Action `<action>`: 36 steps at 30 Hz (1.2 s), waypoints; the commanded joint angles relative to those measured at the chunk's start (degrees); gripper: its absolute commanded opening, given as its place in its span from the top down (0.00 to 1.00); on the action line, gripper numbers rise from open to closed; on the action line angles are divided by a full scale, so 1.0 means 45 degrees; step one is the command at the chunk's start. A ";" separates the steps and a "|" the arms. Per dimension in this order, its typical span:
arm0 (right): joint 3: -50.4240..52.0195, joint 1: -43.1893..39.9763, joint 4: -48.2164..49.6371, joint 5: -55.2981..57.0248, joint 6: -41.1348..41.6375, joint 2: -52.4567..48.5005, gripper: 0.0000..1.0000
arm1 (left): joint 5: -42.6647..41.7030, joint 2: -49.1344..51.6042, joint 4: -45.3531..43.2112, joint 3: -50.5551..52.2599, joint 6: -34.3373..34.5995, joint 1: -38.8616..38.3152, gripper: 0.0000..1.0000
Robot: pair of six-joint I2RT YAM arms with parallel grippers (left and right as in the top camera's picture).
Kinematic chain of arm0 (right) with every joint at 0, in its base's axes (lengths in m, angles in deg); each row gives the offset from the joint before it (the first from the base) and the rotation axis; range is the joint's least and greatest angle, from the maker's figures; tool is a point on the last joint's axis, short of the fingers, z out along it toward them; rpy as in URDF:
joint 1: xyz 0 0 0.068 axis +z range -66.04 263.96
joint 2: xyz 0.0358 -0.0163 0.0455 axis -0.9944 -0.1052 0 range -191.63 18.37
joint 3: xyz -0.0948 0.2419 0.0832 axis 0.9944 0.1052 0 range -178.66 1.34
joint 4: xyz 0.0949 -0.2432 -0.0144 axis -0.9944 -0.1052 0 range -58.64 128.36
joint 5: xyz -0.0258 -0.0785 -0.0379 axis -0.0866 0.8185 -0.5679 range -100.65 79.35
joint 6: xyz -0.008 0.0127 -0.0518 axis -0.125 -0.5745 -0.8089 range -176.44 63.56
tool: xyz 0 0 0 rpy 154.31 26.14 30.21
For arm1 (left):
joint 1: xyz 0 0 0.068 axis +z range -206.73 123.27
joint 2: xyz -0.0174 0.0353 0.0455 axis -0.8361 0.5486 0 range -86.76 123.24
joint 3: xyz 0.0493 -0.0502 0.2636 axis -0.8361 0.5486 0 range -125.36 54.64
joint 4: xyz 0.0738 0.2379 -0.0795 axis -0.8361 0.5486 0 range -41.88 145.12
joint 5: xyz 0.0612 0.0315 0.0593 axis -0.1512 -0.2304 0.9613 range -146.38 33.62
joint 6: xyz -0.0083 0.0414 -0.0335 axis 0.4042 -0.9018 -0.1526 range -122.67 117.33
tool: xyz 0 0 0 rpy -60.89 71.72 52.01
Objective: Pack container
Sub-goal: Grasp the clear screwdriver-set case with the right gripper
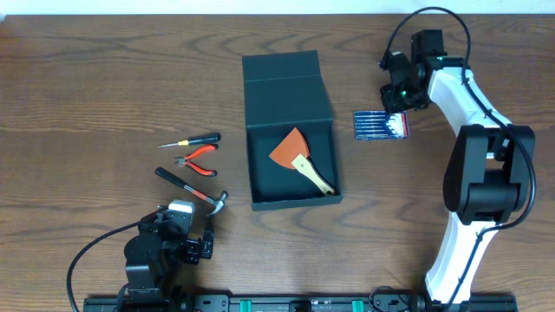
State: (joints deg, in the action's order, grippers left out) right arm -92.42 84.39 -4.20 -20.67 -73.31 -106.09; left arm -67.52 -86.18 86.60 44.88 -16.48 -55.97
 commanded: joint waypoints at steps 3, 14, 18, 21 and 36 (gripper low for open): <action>-0.0223 -0.0092 0.0049 0.0782 0.0267 -0.0248 0.99 | 0.0107 -0.0087 -0.0039 0.0112 -0.0160 0.0078 0.01; -0.0223 -0.0175 -0.0005 0.0937 0.0267 -0.0646 0.99 | 0.0107 -0.0087 -0.0039 0.0112 -0.0165 0.0078 0.02; -0.0223 -0.0175 -0.0219 0.0942 0.0325 -0.0704 0.99 | 0.0107 -0.0087 -0.0039 0.0112 -0.0160 0.0078 0.02; -0.0223 -0.0175 -0.0729 0.0937 0.0500 -0.0704 0.99 | 0.0107 -0.0087 -0.0039 0.0112 -0.0165 0.0078 0.01; -0.0223 0.0141 -0.4488 0.0952 0.2506 -0.0665 0.99 | 0.0107 -0.0087 -0.0039 0.0112 -0.0165 0.0078 0.02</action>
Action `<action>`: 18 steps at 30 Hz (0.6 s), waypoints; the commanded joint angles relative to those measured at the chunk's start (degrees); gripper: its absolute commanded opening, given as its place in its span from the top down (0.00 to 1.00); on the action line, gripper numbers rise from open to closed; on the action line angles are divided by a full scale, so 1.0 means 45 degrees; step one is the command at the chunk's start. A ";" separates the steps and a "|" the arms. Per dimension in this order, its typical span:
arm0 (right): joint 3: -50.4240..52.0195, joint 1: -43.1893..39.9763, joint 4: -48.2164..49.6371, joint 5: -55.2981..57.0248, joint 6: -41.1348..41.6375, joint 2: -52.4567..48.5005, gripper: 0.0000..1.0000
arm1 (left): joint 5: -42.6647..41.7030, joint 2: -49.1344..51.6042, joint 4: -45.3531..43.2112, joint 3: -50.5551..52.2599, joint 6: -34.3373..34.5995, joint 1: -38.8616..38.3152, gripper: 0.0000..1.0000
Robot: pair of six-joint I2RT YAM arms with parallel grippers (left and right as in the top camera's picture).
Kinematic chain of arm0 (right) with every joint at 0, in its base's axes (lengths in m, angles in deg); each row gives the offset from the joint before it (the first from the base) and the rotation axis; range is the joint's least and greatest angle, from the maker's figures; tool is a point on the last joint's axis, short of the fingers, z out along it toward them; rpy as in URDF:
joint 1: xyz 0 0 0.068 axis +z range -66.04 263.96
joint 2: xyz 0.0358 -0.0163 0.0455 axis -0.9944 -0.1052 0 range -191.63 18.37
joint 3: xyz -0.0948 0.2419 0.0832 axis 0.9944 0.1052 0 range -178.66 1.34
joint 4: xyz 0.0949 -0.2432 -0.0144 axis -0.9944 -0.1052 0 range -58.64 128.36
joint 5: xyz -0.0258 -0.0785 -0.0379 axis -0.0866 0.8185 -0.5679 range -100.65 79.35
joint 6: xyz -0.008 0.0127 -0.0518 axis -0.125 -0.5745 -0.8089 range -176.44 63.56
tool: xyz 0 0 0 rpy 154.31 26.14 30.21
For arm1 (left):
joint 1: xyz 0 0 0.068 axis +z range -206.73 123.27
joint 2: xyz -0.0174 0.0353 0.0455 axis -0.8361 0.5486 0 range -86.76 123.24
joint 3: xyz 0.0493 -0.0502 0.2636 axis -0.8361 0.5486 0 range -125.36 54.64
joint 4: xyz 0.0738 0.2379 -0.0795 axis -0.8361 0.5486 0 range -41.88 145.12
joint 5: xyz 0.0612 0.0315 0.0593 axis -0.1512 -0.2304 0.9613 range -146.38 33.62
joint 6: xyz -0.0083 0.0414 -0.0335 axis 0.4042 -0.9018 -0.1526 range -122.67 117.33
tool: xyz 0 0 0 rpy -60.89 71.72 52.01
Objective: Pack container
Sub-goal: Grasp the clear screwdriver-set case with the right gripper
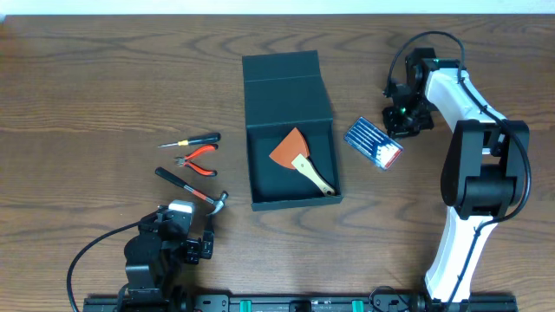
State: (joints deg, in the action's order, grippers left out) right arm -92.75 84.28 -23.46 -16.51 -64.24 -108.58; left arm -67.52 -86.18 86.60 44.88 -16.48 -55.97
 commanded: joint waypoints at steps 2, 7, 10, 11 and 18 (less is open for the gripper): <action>-0.0151 0.0296 -0.0350 0.0029 0.0491 -0.0005 0.99 | 0.0107 -0.0087 -0.0039 0.0112 -0.0160 0.0078 0.01; -0.0151 0.0539 -0.0529 0.0257 0.0457 0.0860 0.99 | 0.0107 -0.0087 -0.0039 0.0112 -0.0160 0.0078 0.01; -0.0151 0.0622 -0.0753 0.0155 0.0015 0.2103 0.98 | 0.0107 -0.0087 -0.0039 0.0112 -0.0160 0.0078 0.01; -0.0151 0.0646 -0.0874 0.0024 -0.0301 0.2652 0.99 | 0.0107 -0.0087 -0.0039 0.0112 -0.0160 0.0078 0.01; -0.0121 0.0772 -0.1919 -0.1287 -0.3468 0.5955 0.78 | 0.0107 -0.0087 -0.0039 0.0112 -0.0160 0.0078 0.02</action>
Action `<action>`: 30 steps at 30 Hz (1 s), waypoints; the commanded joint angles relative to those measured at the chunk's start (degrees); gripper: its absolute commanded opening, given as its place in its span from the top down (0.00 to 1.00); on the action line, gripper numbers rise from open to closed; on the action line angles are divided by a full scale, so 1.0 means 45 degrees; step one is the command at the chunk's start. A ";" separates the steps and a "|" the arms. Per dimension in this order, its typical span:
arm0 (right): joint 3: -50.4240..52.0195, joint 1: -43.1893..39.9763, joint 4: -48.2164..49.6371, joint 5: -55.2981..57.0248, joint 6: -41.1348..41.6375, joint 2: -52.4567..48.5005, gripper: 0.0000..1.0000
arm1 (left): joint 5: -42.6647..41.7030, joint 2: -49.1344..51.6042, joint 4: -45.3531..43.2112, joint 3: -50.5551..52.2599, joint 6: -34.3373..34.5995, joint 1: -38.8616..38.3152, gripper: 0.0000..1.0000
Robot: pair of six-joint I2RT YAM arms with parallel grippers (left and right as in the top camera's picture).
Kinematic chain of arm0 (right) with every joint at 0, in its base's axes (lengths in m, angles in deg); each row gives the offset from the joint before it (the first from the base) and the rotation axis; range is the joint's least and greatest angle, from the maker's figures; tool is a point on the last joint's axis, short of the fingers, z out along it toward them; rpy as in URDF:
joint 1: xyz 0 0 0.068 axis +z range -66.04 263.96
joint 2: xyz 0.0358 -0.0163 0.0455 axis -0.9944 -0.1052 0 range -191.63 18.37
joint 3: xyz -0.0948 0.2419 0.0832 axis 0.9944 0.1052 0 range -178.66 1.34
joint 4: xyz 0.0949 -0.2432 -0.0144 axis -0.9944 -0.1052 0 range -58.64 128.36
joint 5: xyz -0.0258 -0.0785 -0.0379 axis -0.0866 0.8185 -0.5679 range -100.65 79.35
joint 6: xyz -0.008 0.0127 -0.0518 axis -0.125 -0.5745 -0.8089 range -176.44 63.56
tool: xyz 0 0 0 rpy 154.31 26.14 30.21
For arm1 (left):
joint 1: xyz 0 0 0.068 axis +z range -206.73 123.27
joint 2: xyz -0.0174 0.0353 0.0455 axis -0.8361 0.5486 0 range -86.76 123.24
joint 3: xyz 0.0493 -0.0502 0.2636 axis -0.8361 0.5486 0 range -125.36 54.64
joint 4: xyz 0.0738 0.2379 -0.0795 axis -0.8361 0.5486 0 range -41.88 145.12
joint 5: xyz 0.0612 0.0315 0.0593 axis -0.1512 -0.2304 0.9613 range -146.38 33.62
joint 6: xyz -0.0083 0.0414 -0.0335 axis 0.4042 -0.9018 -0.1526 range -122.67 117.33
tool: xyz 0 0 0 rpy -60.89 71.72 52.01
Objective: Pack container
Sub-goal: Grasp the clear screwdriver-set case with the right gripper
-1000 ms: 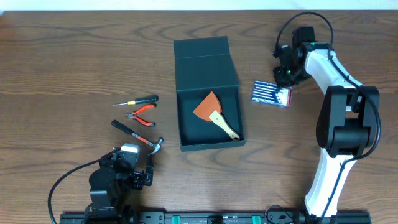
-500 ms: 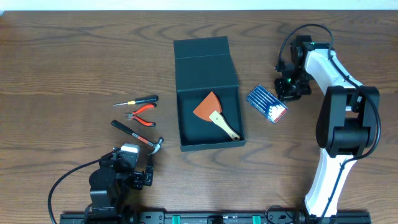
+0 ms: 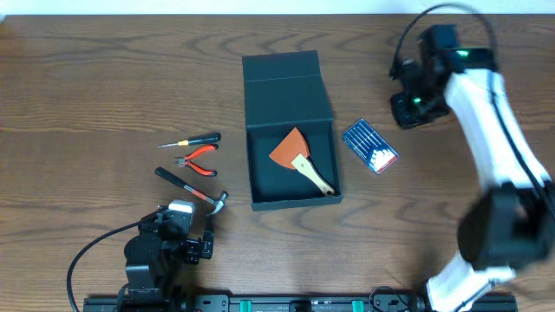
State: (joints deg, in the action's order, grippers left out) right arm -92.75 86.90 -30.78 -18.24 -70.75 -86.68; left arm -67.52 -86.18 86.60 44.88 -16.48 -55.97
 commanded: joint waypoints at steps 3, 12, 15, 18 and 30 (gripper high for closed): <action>-0.0083 0.0287 -0.0593 -0.1472 -0.2667 0.1647 0.66 | 0.0107 -0.0087 -0.0039 0.0112 -0.0160 0.0078 0.02; 0.0515 0.1311 -0.0340 -0.1078 -0.3376 0.1287 0.15 | 0.0107 -0.0087 -0.0039 0.0112 -0.0160 0.0078 0.01; 0.0884 0.1783 -0.0015 0.0044 -0.3371 0.1039 0.12 | 0.0107 -0.0087 -0.0039 0.0112 -0.0165 0.0078 0.02; 0.1666 0.2293 0.0699 0.1389 -0.3361 0.0792 0.02 | 0.0107 -0.0087 -0.0039 0.0112 -0.0160 0.0078 0.01; 0.2914 0.2497 0.2225 0.2191 -0.3317 -0.0194 0.01 | 0.0107 -0.0087 -0.0039 0.0112 -0.0165 0.0078 0.02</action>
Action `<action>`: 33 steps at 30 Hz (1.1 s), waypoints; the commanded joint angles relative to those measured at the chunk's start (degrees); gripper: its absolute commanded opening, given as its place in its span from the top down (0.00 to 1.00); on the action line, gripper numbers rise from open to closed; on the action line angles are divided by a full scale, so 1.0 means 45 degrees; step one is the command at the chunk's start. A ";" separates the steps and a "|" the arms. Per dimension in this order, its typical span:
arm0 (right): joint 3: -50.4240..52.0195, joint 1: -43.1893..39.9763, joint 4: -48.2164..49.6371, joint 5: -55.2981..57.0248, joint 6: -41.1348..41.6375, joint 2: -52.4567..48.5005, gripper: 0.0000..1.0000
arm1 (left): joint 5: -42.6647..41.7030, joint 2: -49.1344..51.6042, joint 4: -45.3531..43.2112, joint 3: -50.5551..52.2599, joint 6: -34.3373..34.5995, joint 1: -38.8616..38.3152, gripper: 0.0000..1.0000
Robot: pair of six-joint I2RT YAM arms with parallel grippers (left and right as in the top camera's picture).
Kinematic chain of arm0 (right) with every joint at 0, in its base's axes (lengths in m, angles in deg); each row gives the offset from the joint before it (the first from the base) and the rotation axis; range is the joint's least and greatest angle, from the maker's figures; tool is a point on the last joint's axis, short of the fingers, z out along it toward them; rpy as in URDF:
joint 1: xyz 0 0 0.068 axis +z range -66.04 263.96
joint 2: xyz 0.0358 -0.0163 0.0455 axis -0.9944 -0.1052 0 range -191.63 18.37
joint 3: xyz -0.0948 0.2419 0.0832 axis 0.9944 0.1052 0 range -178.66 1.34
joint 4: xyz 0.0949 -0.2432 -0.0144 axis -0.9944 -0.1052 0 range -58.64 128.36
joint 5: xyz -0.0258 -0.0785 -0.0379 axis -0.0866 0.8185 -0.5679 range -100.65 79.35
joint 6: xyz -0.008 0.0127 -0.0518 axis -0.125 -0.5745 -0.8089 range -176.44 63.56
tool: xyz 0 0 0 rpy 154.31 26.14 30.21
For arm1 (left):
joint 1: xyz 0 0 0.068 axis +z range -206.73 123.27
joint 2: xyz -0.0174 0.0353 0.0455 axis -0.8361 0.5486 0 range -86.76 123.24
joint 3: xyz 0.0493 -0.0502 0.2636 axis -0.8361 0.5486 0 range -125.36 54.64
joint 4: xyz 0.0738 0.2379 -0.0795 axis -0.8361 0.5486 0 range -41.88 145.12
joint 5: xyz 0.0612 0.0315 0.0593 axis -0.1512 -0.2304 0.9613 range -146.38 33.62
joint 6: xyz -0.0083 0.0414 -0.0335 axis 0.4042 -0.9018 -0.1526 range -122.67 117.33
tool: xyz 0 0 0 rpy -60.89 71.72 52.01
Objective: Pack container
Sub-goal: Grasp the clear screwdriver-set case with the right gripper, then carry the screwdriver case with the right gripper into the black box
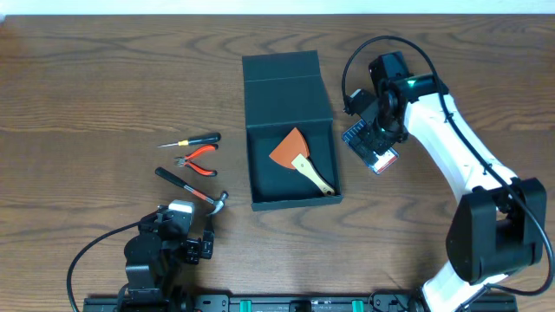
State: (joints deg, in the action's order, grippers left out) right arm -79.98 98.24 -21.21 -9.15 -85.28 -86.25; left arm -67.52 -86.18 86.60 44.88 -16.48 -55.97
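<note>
A dark box (257, 165) stands open mid-table, its lid (284, 87) folded back. Inside lies an orange scraper (299, 156) with a wooden handle. A blue flat pack of bits (378, 155) lies tilted just right of the box. My right gripper (371, 132) is over the pack's upper left part, and its jaws look open around it. On the left lie a small screwdriver (198, 139), red pliers (199, 159) and a hammer (191, 189). My left gripper (198, 248) rests at the near edge; its jaw state is unclear.
The right arm's white links (451, 147) stretch from the near right corner across to the box. The left arm's cable (87, 260) loops near the front edge. The tools are grouped between the box and the left arm.
My right gripper was raised to the right of the pack, apart from it. It is now further left and down over the pack's upper part. The pack has hardly shifted.
The blue pack first lay level, further right, with my right gripper at its right end. Then it lay tilted nearer the box with the gripper beside it. The gripper then stood clear, and now it is over the pack. The left arm has not moved.
</note>
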 commanded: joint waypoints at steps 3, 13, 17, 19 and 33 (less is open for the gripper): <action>0.0160 -0.0019 0.0107 0.0000 -0.0092 -0.0602 0.01 | 0.0107 -0.0087 -0.0039 0.0112 -0.0160 0.0078 0.01; 0.0185 -0.0015 0.0865 0.0199 -0.0083 -0.2016 0.01 | 0.0107 -0.0087 -0.0039 0.0112 -0.0165 0.0078 0.02; 0.0185 -0.0019 0.1151 0.0219 -0.0078 -0.2419 0.01 | 0.0107 -0.0087 -0.0039 0.0112 -0.0160 0.0078 0.01; 0.0185 -0.0024 0.1248 0.0301 -0.0024 -0.2613 0.01 | 0.0107 -0.0087 -0.0039 0.0112 -0.0165 0.0078 0.02; 0.0194 -0.0539 0.1719 0.0311 0.0491 -0.2851 0.01 | 0.0107 -0.0087 -0.0039 0.0112 -0.0165 0.0078 0.01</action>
State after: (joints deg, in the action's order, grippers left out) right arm -79.52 96.87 -13.58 -7.07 -83.89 -98.40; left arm -67.52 -86.18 86.60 44.88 -16.48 -55.97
